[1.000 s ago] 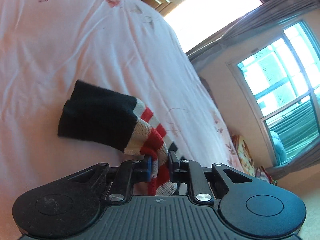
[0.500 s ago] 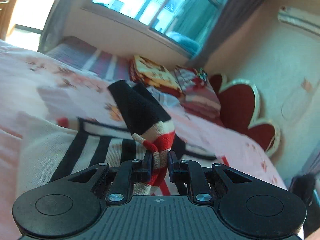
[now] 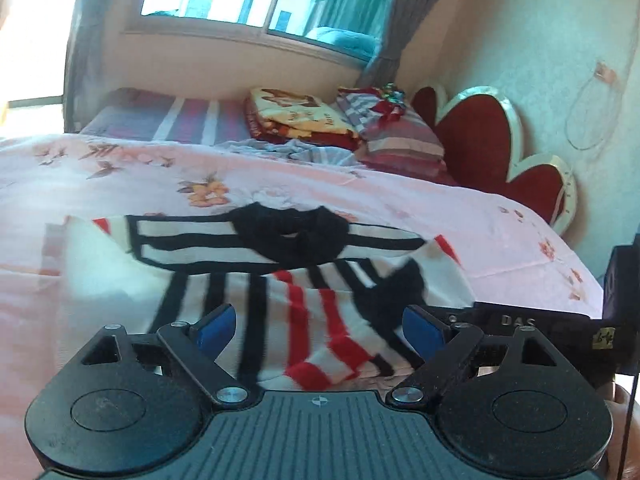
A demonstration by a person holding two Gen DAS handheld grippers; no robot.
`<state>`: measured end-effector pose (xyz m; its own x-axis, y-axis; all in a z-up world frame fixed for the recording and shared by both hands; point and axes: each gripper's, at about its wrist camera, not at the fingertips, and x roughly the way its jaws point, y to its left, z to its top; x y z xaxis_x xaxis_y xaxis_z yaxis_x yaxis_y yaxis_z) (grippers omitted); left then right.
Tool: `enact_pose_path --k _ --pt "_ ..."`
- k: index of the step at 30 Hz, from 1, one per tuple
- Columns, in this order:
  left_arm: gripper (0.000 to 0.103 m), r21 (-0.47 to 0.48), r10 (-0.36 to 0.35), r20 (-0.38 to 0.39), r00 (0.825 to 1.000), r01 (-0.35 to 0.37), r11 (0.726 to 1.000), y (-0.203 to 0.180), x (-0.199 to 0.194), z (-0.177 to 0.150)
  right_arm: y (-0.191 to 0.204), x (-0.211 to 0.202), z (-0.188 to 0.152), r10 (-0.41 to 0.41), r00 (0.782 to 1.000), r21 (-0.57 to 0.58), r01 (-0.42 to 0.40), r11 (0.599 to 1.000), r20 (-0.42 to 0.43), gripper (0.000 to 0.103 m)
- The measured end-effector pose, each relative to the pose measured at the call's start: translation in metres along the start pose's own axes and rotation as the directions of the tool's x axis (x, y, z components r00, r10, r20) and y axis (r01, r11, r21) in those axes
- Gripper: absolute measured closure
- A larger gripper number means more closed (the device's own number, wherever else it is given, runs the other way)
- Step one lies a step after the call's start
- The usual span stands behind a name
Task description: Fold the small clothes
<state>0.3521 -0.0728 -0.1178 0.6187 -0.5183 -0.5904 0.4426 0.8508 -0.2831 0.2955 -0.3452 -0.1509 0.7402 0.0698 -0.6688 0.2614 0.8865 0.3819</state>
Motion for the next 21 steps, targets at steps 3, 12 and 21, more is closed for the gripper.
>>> enact_pose_path --k 3,12,21 --pt "0.013 -0.074 0.131 -0.022 0.991 -0.132 0.988 0.044 0.009 0.003 0.006 0.019 -0.002 0.067 0.996 0.053 -0.064 0.997 -0.062 0.025" --pt "0.013 -0.169 0.258 -0.063 0.964 -0.265 0.949 0.107 0.032 -0.004 0.023 0.046 -0.002 0.037 0.997 0.025 -0.035 0.999 -0.074 0.081" --pt "0.013 -0.176 0.233 -0.07 0.97 -0.242 0.954 0.114 0.061 0.018 0.02 -0.014 0.013 -0.123 0.989 -0.152 0.134 0.979 0.083 0.087"
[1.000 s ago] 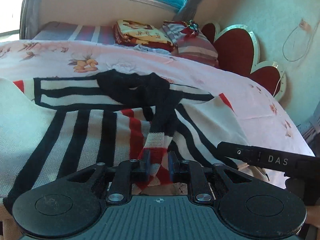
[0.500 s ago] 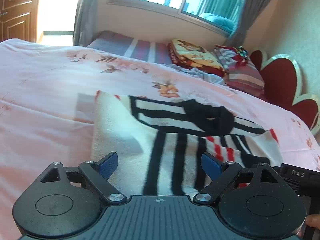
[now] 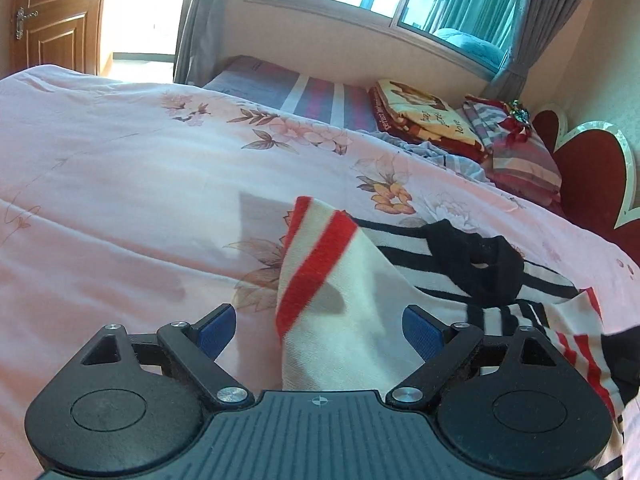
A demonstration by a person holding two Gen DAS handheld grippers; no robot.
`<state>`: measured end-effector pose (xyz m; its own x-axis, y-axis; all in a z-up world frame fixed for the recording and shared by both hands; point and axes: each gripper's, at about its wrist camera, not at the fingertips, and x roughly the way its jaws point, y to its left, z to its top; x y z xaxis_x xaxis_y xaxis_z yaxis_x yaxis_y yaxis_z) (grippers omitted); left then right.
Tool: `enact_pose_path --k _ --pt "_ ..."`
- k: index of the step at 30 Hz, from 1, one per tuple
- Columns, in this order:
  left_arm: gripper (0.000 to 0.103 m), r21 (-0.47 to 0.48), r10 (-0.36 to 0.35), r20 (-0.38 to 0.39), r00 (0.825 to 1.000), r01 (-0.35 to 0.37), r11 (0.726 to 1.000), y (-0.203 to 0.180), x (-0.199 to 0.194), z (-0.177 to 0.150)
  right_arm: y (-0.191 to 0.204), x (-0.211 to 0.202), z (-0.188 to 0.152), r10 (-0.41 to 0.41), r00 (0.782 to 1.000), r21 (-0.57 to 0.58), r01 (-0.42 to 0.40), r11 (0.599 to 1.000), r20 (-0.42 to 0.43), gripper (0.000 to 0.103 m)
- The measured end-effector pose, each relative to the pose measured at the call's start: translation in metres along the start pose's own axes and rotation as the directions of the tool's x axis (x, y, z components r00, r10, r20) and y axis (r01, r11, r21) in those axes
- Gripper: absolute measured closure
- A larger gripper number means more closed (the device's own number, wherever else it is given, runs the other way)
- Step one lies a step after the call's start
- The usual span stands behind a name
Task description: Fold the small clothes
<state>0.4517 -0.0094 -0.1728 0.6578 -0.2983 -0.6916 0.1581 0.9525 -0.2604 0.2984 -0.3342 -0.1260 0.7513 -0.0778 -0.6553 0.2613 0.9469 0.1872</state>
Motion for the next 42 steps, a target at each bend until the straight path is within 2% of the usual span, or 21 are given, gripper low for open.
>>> enact_pose_path --k 3,5,7,8,9,11,13,16,19,21,25,27,30,32,34,35,36,38,40,41,42 --pt "0.014 -0.018 -0.01 -0.032 0.999 0.009 1.0 -0.004 0.023 0.007 -0.019 0.002 -0.011 -0.111 0.993 -0.044 0.109 0.993 -0.034 0.087" --pt "0.016 -0.027 -0.011 -0.044 0.999 0.01 1.0 -0.007 0.037 0.009 -0.026 0.011 -0.02 -0.15 0.987 -0.06 0.146 0.987 -0.066 0.087" --pt "0.047 -0.008 -0.021 -0.064 0.998 0.021 1.0 -0.011 0.05 0.009 -0.026 0.02 -0.026 -0.178 0.979 -0.094 0.169 0.981 -0.097 0.082" --pt "0.065 -0.01 -0.025 -0.071 0.997 0.024 1.0 -0.011 0.056 0.009 -0.025 0.025 -0.027 -0.162 0.979 -0.096 0.151 0.984 -0.125 0.075" --pt "0.069 -0.023 -0.025 -0.065 0.998 0.024 0.999 -0.011 0.059 0.01 -0.025 0.024 -0.026 -0.139 0.983 -0.084 0.13 0.988 -0.123 0.071" --pt "0.069 -0.054 -0.011 -0.044 0.999 0.008 0.999 -0.008 0.063 0.014 -0.025 0.015 -0.023 -0.121 0.99 -0.075 0.116 0.99 -0.075 0.039" --pt "0.069 -0.116 -0.008 -0.034 0.999 0.004 0.993 -0.001 0.066 0.018 -0.022 0.005 -0.018 -0.164 0.986 -0.11 0.163 0.981 -0.003 0.035" --pt "0.069 -0.087 0.009 -0.019 1.0 -0.011 0.996 0.002 0.073 0.019 -0.021 0.004 -0.011 -0.169 0.985 -0.146 0.17 0.975 0.019 0.035" --pt "0.069 -0.13 0.02 -0.011 1.0 -0.021 0.991 0.004 0.07 0.021 -0.024 0.019 -0.015 -0.148 0.988 -0.134 0.141 0.981 -0.046 0.035" --pt "0.069 -0.157 0.049 0.033 0.998 -0.043 0.987 0.008 0.055 0.022 -0.035 0.027 -0.019 -0.142 0.986 -0.071 0.136 0.988 -0.088 0.035" --pt "0.069 -0.054 0.02 0.067 0.998 -0.016 0.998 -0.002 0.019 0.015 -0.048 0.021 -0.021 -0.051 0.993 0.006 0.051 0.999 -0.103 0.032" --pt "0.069 -0.006 -0.007 0.075 0.997 0.007 1.0 -0.01 0.001 0.006 -0.05 0.016 -0.023 0.025 0.994 0.027 -0.023 0.999 -0.109 0.036" --pt "0.069 0.026 -0.05 0.033 0.998 0.049 0.998 -0.02 -0.008 -0.007 -0.048 0.014 -0.023 0.102 0.988 0.046 -0.097 0.994 -0.115 0.058" --pt "0.069 0.036 -0.064 -0.006 0.998 0.064 0.997 -0.025 -0.005 -0.017 -0.043 0.011 -0.019 0.079 0.992 0.018 -0.078 0.997 -0.097 0.076" --pt "0.069 0.053 -0.053 -0.024 0.998 0.054 0.997 -0.029 0.001 -0.028 -0.042 0.005 -0.01 0.092 0.994 0.033 -0.09 0.995 -0.064 0.081" --pt "0.069 0.059 -0.045 -0.029 0.999 0.047 0.997 -0.03 0.004 -0.033 -0.042 -0.003 -0.005 0.064 0.998 0.032 -0.063 0.997 -0.026 0.083" --pt "0.069 0.058 -0.039 -0.027 0.999 0.04 0.997 -0.03 0.005 -0.036 -0.042 -0.009 -0.002 -0.025 1.0 0.014 0.025 1.0 0.008 0.083" --pt "0.069 0.048 -0.037 -0.023 0.999 0.038 0.998 -0.03 0.005 -0.037 -0.045 -0.009 -0.001 -0.194 0.98 -0.046 0.195 0.98 0.034 0.08" --pt "0.069 0.051 -0.036 -0.026 0.999 0.037 0.998 -0.03 0.005 -0.036 -0.061 -0.009 0.0 -0.142 0.99 -0.005 0.142 0.99 -0.012 0.077" --pt "0.069 0.053 -0.036 -0.026 0.999 0.038 0.998 -0.03 0.005 -0.037 -0.068 -0.009 -0.003 -0.116 0.993 0.027 0.117 0.993 -0.038 0.071" --pt "0.069 0.058 -0.036 -0.026 0.999 0.037 0.998 -0.03 0.004 -0.037 -0.071 -0.008 -0.006 -0.117 0.992 0.034 0.119 0.992 -0.055 0.071"
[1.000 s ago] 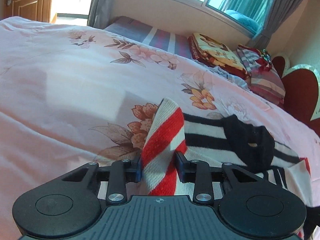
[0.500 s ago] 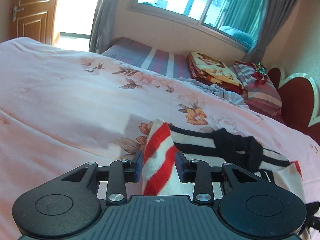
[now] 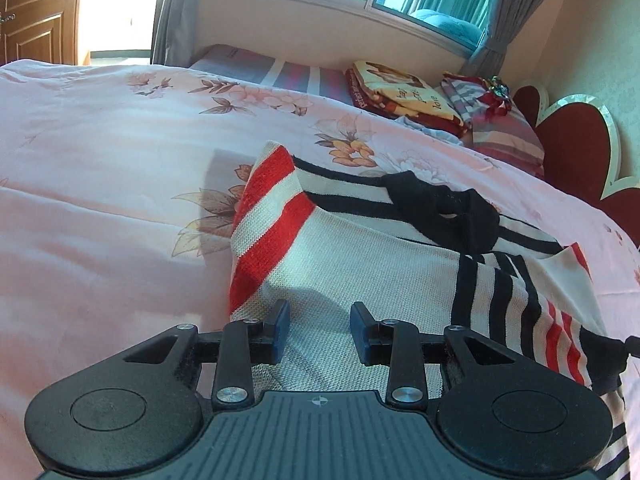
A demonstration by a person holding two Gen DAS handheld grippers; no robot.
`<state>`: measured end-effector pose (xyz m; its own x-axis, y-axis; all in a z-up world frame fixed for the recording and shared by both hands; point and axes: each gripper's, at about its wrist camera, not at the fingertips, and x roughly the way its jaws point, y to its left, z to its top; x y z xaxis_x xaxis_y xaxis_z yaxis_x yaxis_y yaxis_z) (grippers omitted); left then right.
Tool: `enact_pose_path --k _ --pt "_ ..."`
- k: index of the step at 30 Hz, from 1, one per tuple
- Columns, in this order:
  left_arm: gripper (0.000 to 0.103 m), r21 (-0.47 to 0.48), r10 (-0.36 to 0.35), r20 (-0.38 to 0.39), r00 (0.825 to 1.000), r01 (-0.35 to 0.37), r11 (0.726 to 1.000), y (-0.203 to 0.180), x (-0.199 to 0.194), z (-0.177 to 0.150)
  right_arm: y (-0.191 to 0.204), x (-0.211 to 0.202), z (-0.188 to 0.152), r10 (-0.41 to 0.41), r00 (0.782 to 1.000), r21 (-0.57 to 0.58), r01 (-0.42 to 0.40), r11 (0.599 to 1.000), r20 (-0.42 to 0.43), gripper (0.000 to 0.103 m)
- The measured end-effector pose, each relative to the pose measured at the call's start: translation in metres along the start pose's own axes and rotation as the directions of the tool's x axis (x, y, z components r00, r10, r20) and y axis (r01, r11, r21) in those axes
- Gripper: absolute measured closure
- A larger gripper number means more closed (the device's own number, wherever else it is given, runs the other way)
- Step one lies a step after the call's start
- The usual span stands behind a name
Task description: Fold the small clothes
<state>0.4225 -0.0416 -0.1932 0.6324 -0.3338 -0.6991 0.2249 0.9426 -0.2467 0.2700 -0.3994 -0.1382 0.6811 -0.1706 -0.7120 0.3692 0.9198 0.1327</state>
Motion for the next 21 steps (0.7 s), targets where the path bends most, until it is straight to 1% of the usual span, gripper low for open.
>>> enact_pose_path --k 2,4,6,8,9,10,11,12,13,14,16,17,21 --pt "0.069 0.018 0.004 0.002 1.0 -0.004 1.0 -0.002 0.0 -0.001 -0.002 -0.002 -0.01 -0.008 1.0 -0.013 0.008 1.0 -0.004 0.07" --pt "0.069 0.024 0.01 0.005 1.0 -0.011 1.0 -0.003 -0.001 -0.003 0.005 -0.005 -0.017 0.047 0.999 -0.025 -0.047 0.999 -0.004 0.07" --pt "0.069 0.031 0.019 0.011 1.0 -0.019 0.999 -0.005 -0.001 -0.005 0.023 -0.002 -0.02 0.057 0.998 -0.074 -0.058 0.996 -0.007 0.069" --pt "0.069 0.054 0.029 0.013 1.0 -0.029 0.998 -0.006 0.001 -0.006 0.04 0.007 -0.023 0.045 0.999 -0.142 -0.046 0.989 -0.007 0.056" --pt "0.069 0.072 0.033 0.019 0.999 -0.034 0.997 -0.007 0.001 -0.007 0.046 0.012 -0.025 0.043 0.999 -0.174 -0.044 0.984 -0.009 0.053" --pt "0.069 0.093 0.036 0.022 0.999 -0.038 0.995 -0.007 0.002 -0.007 0.051 0.019 -0.029 0.023 1.0 -0.217 -0.026 0.976 -0.014 0.05" --pt "0.069 0.106 0.035 0.023 0.999 -0.037 0.994 -0.007 0.002 -0.007 0.053 0.027 -0.033 -0.013 0.999 -0.262 0.005 0.965 -0.029 0.05" --pt "0.069 0.11 0.032 0.02 0.999 -0.034 0.993 -0.007 0.001 -0.007 0.051 0.034 -0.036 -0.027 0.999 -0.294 0.017 0.956 -0.03 0.05" --pt "0.069 0.106 0.035 0.012 0.999 -0.036 0.994 -0.006 -0.001 -0.005 0.045 0.035 -0.037 -0.009 1.0 -0.285 0.004 0.958 -0.016 0.05" --pt "0.069 0.101 0.043 0.008 0.999 -0.043 0.994 -0.006 -0.005 -0.004 0.04 0.036 -0.034 0.005 1.0 -0.256 -0.012 0.967 -0.029 0.05" --pt "0.069 0.097 0.05 0.019 0.999 -0.052 0.994 -0.007 -0.021 -0.006 0.041 0.03 -0.027 -0.007 0.999 -0.226 -0.001 0.974 -0.039 0.053" --pt "0.069 0.1 0.039 0.025 0.999 -0.041 0.994 -0.008 -0.031 -0.01 0.044 0.023 -0.026 -0.017 1.0 -0.23 0.012 0.973 -0.019 0.052" --pt "0.069 0.111 0.015 0.021 1.0 -0.017 0.994 -0.017 -0.054 -0.028 0.051 -0.005 -0.029 0.03 0.999 -0.214 -0.021 0.977 0.036 0.049"
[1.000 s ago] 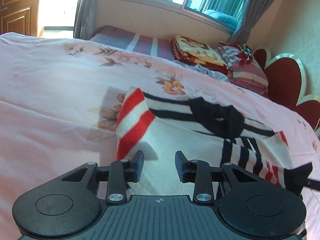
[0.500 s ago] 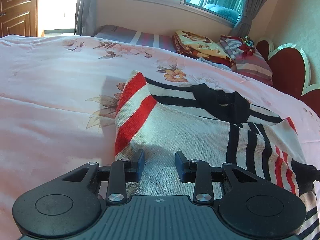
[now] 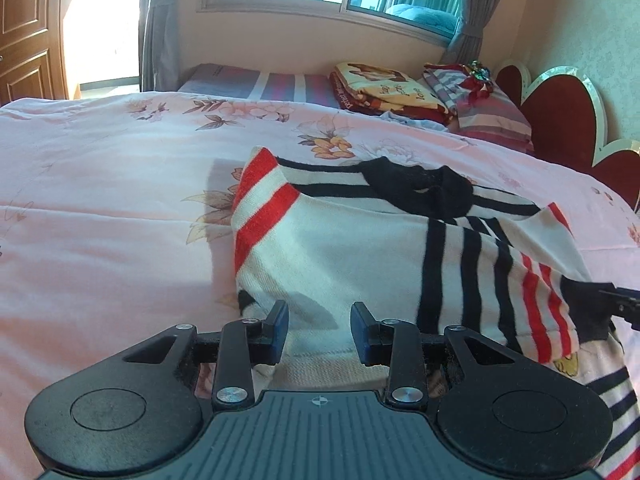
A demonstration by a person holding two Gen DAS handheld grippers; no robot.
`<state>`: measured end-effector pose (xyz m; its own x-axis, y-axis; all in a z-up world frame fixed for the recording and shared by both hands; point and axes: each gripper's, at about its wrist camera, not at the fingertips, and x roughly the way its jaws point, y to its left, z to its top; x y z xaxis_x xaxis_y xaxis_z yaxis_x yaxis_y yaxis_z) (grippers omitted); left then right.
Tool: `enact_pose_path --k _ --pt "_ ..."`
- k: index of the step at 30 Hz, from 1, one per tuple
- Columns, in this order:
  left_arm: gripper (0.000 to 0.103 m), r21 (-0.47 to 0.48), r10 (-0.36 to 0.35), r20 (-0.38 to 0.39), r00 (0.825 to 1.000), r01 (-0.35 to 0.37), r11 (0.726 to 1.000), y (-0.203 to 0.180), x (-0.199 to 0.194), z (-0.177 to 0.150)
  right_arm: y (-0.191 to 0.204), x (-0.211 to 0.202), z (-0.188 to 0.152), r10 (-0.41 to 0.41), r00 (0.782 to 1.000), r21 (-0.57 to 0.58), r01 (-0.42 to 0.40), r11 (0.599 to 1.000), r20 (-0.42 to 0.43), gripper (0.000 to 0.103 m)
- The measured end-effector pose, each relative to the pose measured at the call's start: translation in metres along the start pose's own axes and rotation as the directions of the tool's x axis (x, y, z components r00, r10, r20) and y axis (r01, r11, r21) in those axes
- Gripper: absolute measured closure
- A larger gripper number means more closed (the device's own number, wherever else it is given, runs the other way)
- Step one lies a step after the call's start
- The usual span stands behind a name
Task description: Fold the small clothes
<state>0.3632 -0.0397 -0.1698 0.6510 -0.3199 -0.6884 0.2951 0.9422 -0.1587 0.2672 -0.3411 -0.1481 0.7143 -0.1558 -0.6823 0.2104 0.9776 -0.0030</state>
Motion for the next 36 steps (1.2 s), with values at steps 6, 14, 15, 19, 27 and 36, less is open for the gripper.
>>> enact_pose_path --k 6,14,15,19,27,36 --pt "0.069 -0.015 -0.056 -0.079 0.995 0.055 0.998 -0.034 -0.013 -0.031 0.044 -0.015 -0.018 0.209 0.977 0.013 -0.209 0.978 -0.039 0.047" --pt "0.068 0.084 0.034 -0.09 0.995 -0.026 0.996 -0.049 -0.021 -0.065 0.079 -0.006 -0.058 0.137 0.982 -0.196 -0.161 0.967 -0.129 0.047" --pt "0.068 0.077 0.04 -0.093 0.995 -0.033 0.996 -0.045 -0.024 -0.066 0.072 -0.009 -0.061 0.122 0.985 -0.209 -0.145 0.967 -0.12 0.046" --pt "0.068 0.071 0.069 -0.097 0.993 -0.062 0.996 -0.036 -0.032 -0.072 0.031 -0.02 -0.069 0.055 0.991 -0.161 -0.075 0.984 -0.125 0.042" --pt "0.068 0.031 0.101 -0.109 0.989 -0.098 0.995 -0.036 -0.052 -0.082 0.004 -0.039 -0.078 0.026 0.991 -0.126 -0.043 0.991 -0.131 0.044" --pt "0.068 0.051 0.047 -0.111 0.993 -0.042 0.998 -0.069 -0.076 -0.106 0.05 -0.069 -0.079 0.241 0.966 -0.126 -0.252 0.96 -0.092 0.052"
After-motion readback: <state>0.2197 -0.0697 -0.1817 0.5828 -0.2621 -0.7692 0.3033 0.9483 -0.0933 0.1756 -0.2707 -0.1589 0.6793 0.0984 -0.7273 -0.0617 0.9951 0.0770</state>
